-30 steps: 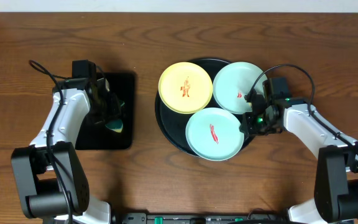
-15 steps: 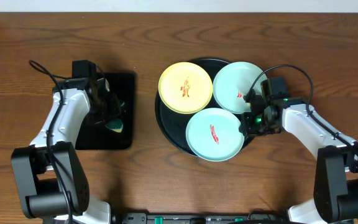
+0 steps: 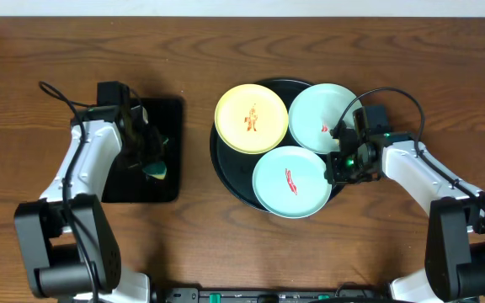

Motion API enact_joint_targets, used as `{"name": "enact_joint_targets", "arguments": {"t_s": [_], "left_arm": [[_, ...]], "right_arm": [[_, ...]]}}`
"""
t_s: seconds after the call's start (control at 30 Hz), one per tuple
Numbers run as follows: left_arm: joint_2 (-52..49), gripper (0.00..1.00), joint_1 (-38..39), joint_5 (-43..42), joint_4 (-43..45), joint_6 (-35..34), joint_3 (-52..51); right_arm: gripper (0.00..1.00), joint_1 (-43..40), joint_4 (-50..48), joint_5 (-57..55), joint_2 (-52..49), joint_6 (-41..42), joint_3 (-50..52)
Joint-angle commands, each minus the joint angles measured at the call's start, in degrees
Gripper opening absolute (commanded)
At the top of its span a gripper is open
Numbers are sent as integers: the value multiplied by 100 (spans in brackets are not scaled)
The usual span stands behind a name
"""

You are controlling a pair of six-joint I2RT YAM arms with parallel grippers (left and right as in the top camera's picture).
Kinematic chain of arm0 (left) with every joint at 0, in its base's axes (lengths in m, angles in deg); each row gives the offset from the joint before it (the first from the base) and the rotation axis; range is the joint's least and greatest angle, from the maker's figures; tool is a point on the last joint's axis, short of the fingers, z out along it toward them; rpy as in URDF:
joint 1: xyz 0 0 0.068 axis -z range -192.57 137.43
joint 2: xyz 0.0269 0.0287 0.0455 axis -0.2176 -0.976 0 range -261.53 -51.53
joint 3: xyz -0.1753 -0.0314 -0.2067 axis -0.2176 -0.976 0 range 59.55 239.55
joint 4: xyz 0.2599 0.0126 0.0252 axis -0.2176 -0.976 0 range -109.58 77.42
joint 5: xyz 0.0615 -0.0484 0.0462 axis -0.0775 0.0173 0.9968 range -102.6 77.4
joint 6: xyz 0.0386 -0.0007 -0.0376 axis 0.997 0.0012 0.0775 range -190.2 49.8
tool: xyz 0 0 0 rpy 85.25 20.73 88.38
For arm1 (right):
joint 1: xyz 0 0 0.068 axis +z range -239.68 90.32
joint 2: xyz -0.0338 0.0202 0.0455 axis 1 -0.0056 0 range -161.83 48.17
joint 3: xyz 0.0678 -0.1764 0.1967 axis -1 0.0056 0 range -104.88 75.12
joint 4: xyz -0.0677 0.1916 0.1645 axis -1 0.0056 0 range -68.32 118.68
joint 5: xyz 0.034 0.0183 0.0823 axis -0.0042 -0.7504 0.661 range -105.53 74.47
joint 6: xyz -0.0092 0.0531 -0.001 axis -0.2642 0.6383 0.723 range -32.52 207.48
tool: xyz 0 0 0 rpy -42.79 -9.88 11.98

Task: Clean dirty plates on tray and stack at the side
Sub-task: 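Reach the right gripper to the front pale green plate rim and grip it, then lift the sponge with the left gripper and carry it toward the plates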

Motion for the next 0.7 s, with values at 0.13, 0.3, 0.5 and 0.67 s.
{"name": "enact_joint_targets", "arguments": {"t_s": [0.13, 0.3, 0.5, 0.67], "left_arm": [[850, 7, 2, -63, 223, -22, 114], [885, 7, 2, -7, 577, -11, 111], [610, 7, 31, 15, 769, -37, -44], [236, 7, 179, 17, 813, -35, -66]], "right_arm": [[1, 42, -94, 42, -37, 48, -85], [1, 42, -116, 42, -37, 46, -85], [1, 42, -116, 42, -37, 48, -85], [1, 42, -114, 42, -35, 46, -85]]}}
